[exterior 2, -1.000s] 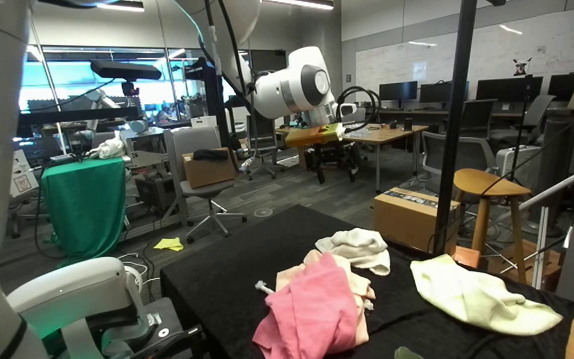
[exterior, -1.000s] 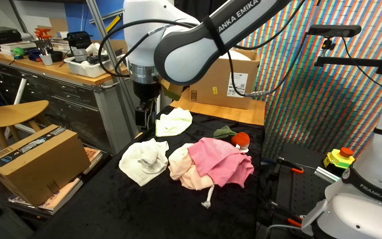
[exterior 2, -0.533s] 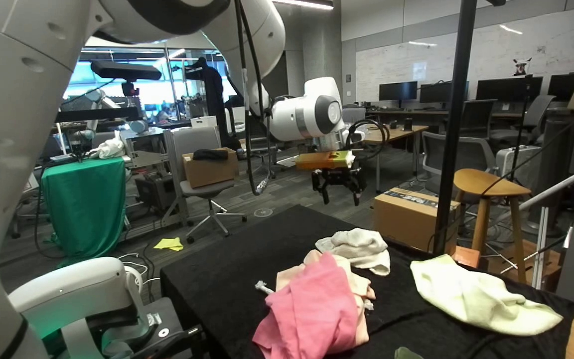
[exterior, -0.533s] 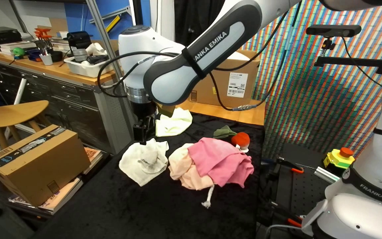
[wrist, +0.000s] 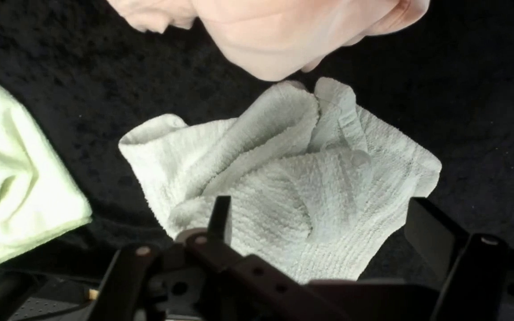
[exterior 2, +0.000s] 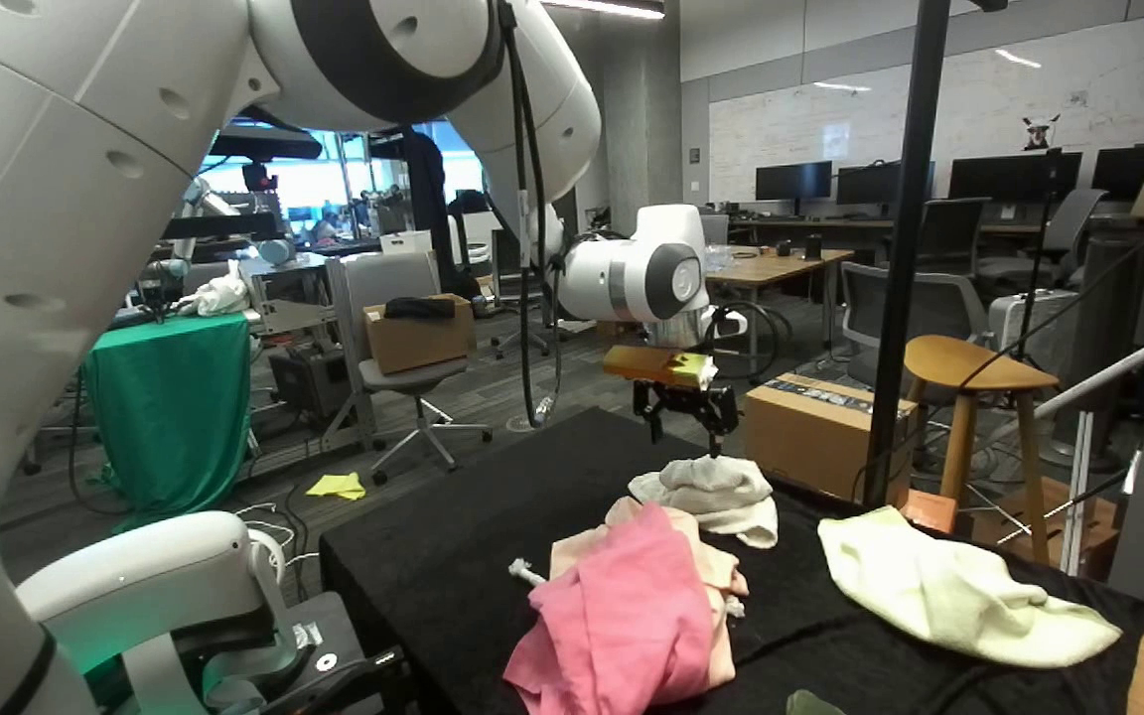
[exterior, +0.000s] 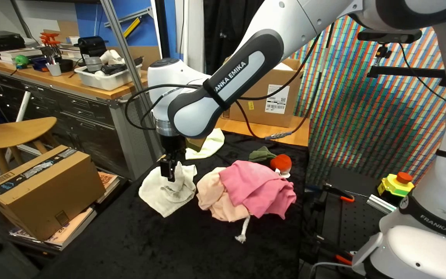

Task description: Pile up all the objects on the table.

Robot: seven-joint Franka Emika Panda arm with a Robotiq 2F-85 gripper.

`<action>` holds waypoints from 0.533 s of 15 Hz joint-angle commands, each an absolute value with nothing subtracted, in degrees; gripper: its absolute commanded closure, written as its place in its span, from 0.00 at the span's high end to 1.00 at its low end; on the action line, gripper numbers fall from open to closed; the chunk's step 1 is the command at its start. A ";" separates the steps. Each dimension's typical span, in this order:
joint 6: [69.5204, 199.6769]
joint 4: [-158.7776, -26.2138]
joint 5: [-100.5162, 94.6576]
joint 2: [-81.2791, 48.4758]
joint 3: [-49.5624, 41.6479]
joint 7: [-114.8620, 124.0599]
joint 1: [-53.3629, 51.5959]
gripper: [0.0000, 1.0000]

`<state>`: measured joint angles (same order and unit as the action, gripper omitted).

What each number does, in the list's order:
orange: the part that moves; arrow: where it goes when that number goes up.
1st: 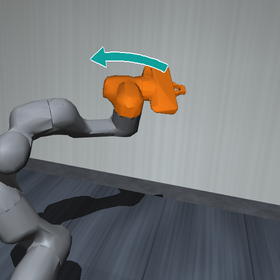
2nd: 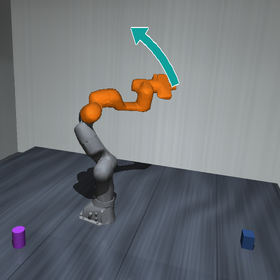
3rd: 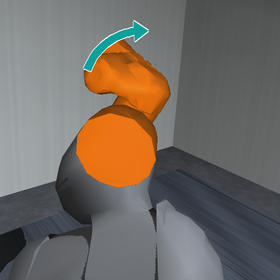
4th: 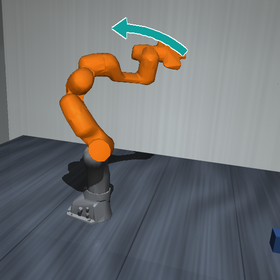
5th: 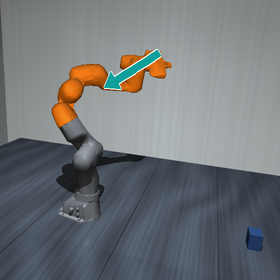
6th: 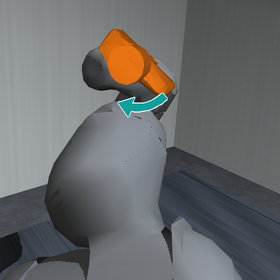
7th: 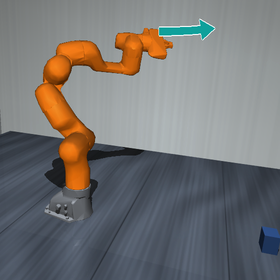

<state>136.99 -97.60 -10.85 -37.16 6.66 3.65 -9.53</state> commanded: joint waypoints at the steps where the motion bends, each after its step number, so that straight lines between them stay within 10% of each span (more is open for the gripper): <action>1: 137.05 -95.31 -7.90 -39.73 6.89 1.24 -9.64 1.00; 8: 137.14 -93.19 -8.52 -43.21 6.05 0.41 -11.00 1.00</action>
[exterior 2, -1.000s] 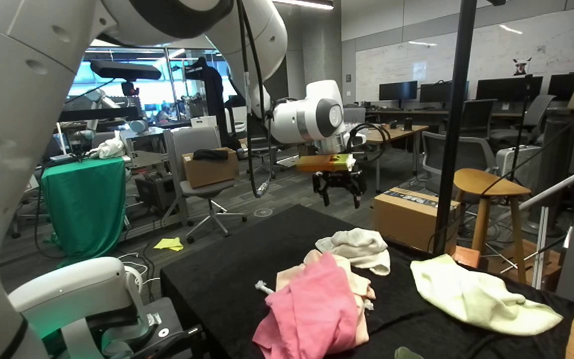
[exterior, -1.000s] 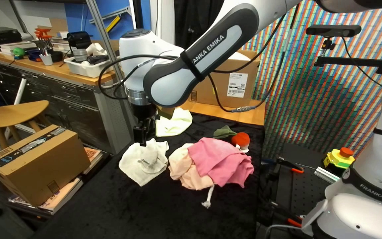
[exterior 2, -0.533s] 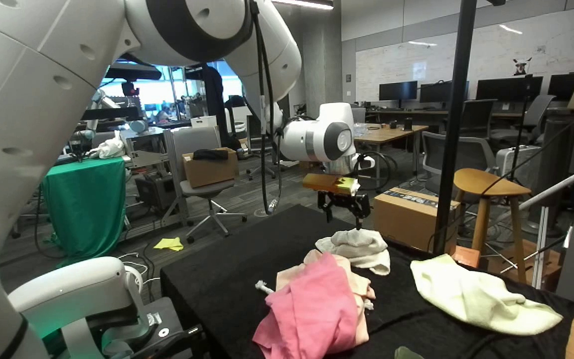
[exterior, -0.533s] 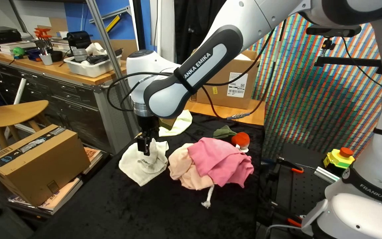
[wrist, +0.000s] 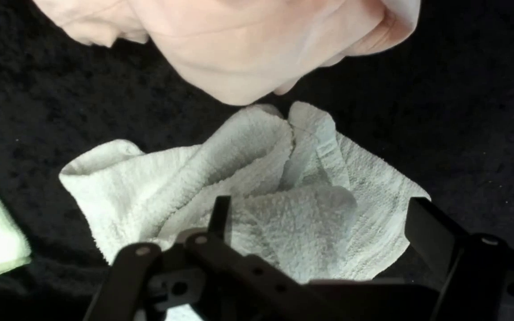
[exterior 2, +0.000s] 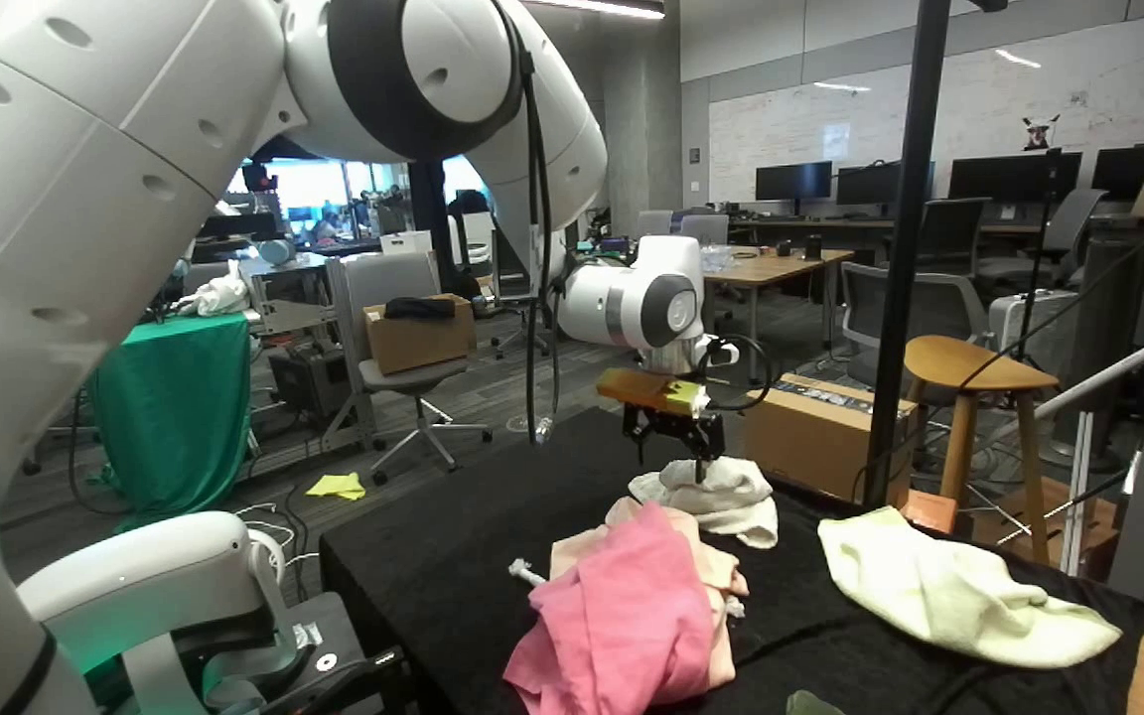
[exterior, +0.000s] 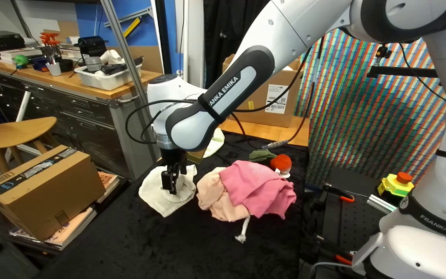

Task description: Pile up all the objects on the table.

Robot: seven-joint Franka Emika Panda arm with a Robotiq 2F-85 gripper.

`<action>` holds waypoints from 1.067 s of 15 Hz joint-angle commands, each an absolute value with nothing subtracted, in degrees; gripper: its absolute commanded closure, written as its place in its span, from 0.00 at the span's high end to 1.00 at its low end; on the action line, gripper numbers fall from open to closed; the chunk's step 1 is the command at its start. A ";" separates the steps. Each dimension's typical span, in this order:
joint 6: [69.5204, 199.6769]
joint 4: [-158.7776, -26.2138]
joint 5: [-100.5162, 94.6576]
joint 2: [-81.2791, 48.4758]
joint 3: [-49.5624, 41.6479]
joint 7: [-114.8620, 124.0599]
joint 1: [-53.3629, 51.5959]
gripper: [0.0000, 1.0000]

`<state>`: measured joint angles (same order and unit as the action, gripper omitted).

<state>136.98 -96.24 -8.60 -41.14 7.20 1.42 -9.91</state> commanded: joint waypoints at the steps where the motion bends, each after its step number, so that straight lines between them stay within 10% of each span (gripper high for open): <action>1: 137.55 -92.75 -9.08 -43.66 5.45 0.86 -11.42 1.00; 15: 144.82 -90.30 -13.15 -47.99 0.13 3.90 -14.56 1.00; 16: 144.96 -90.38 -13.06 -47.93 0.09 4.04 -14.51 0.76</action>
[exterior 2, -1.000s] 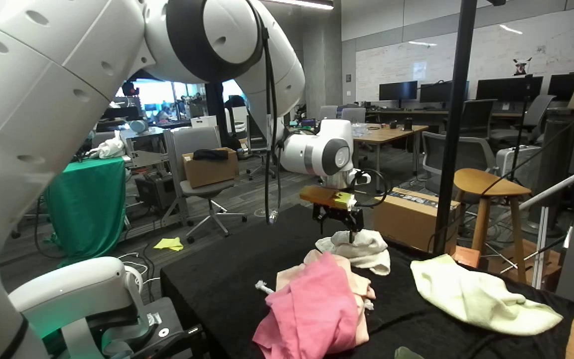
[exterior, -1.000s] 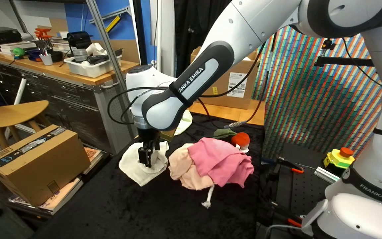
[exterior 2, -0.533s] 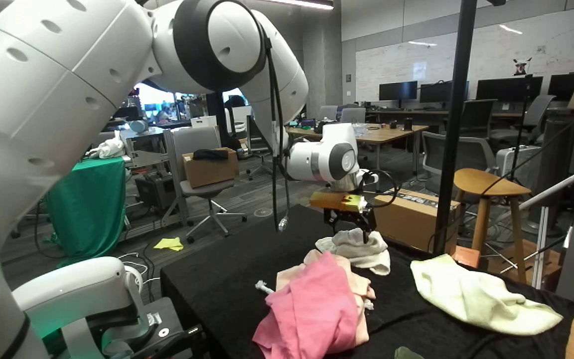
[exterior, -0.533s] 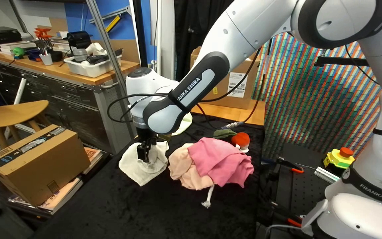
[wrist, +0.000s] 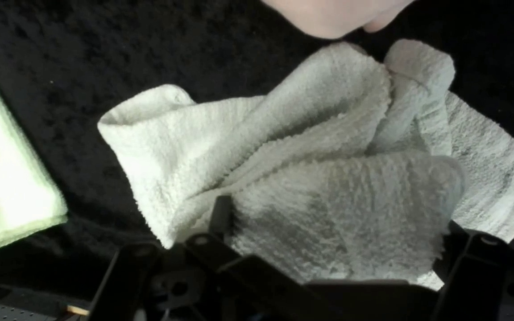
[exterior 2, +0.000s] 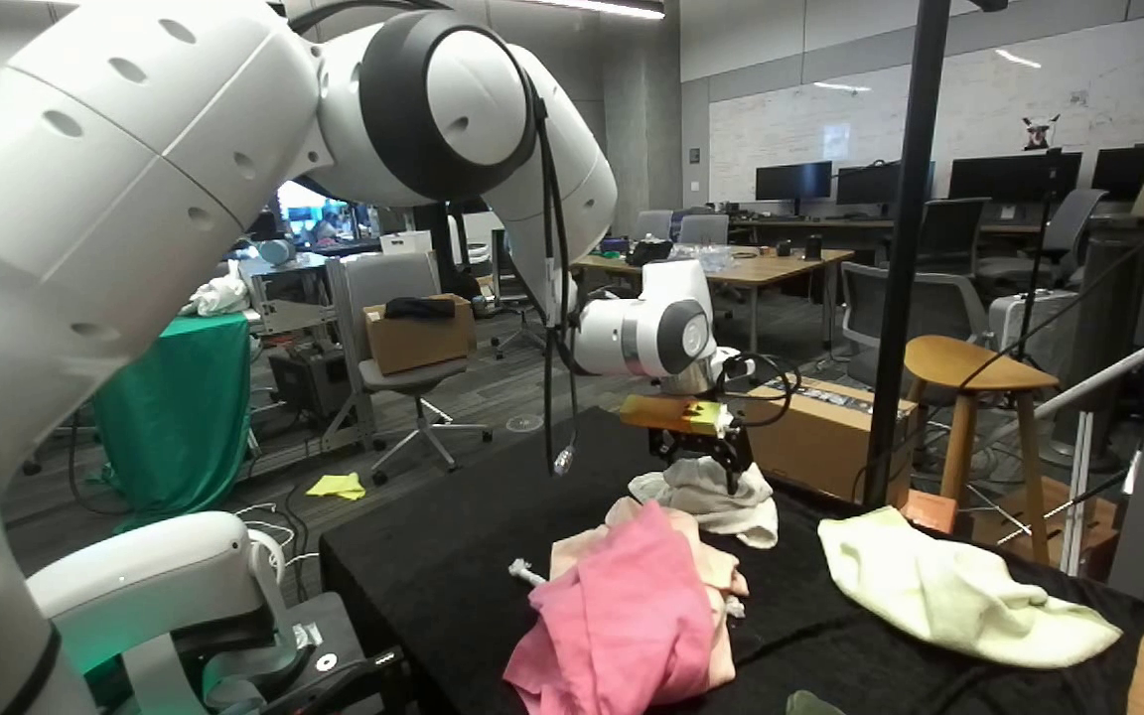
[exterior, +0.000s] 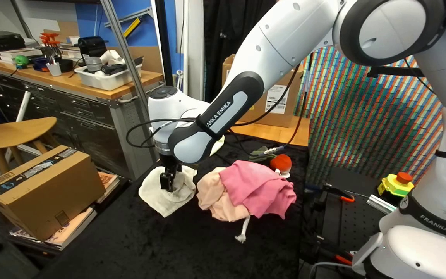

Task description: Pile up all the objects on the table.

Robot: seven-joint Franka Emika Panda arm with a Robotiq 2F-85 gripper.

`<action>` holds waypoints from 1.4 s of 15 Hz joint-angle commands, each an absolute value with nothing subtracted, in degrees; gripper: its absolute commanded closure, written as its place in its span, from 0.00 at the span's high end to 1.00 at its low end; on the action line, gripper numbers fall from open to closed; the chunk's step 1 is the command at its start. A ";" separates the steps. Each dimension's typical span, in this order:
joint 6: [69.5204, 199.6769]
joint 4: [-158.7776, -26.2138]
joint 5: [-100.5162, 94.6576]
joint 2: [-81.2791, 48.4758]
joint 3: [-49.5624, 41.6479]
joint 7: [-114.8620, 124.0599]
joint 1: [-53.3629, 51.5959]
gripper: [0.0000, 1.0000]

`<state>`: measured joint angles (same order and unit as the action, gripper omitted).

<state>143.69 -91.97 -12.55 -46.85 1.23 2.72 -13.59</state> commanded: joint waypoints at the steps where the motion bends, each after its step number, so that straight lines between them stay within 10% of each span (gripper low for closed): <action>1: 145.13 -90.44 -13.07 -47.87 -0.01 4.13 -14.50 0.74; 10: 145.19 -92.06 -13.59 -45.39 -0.46 3.94 -14.70 0.08; 21: 141.33 -109.12 -9.46 -23.18 8.25 -9.49 -8.97 0.08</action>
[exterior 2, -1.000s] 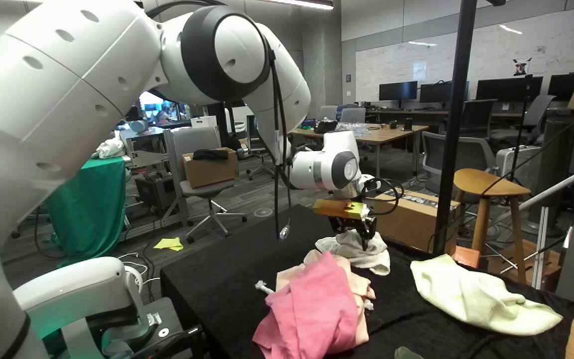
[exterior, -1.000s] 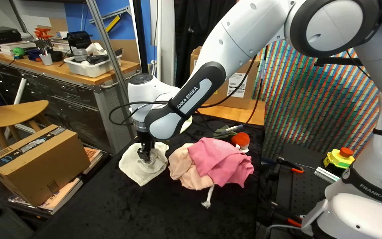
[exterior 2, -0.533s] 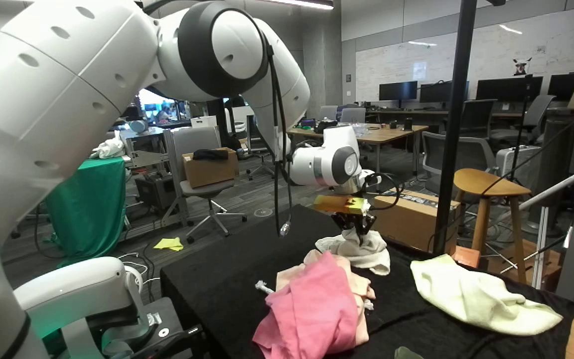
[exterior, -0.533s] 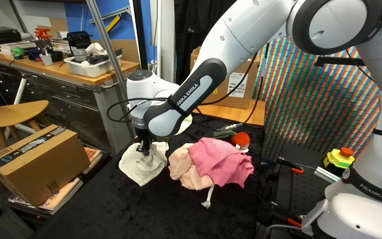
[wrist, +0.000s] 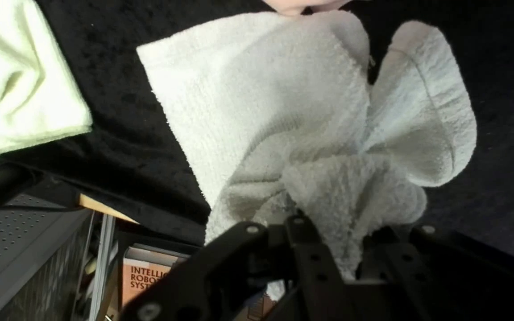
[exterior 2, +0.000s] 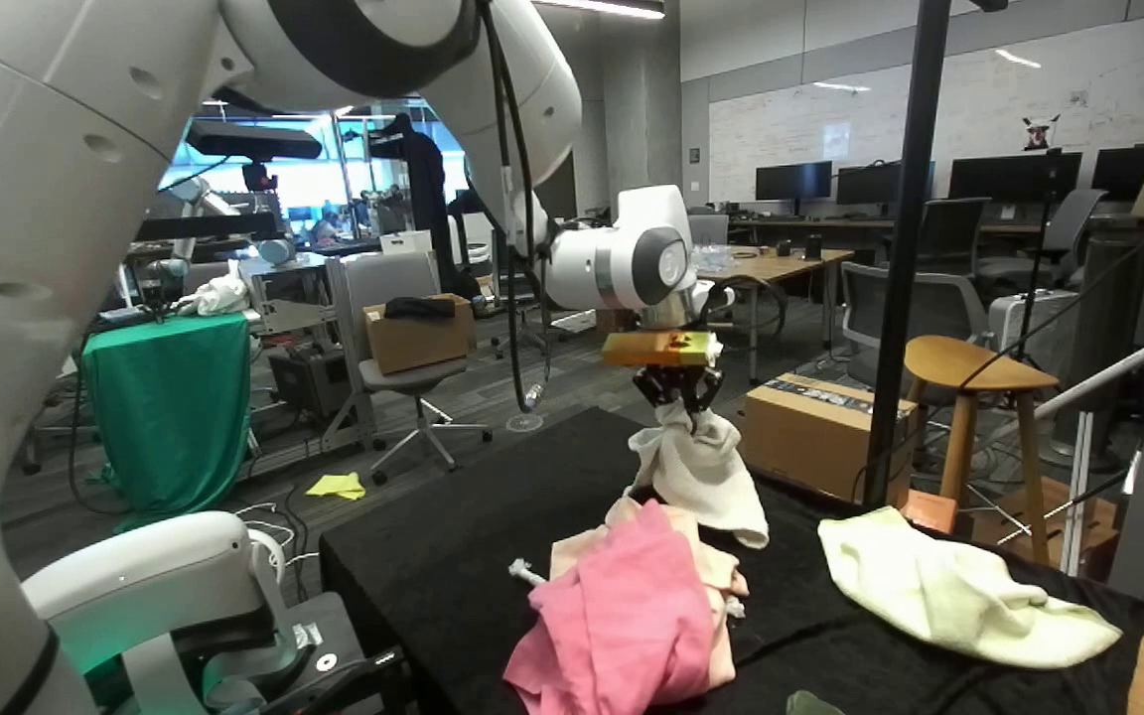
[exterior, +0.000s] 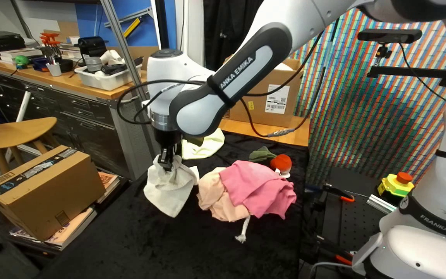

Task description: Pile up all the objects on the table.

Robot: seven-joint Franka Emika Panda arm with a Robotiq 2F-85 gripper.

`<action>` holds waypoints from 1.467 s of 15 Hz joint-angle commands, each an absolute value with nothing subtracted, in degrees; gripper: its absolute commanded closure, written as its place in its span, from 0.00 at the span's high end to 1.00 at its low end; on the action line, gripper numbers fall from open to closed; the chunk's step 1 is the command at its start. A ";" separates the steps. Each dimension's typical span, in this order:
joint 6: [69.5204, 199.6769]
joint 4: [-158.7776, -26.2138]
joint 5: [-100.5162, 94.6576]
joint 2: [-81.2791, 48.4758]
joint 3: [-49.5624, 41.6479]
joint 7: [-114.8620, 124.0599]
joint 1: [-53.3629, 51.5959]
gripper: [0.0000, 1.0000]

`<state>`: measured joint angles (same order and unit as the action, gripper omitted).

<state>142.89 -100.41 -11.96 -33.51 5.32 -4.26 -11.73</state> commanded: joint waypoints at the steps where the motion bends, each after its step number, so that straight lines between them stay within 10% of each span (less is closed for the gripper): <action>1: 140.54 -111.07 -8.72 -20.28 8.86 -10.59 -8.40 0.08; 22: 124.76 -132.10 8.39 13.18 4.85 -24.24 -6.73 0.10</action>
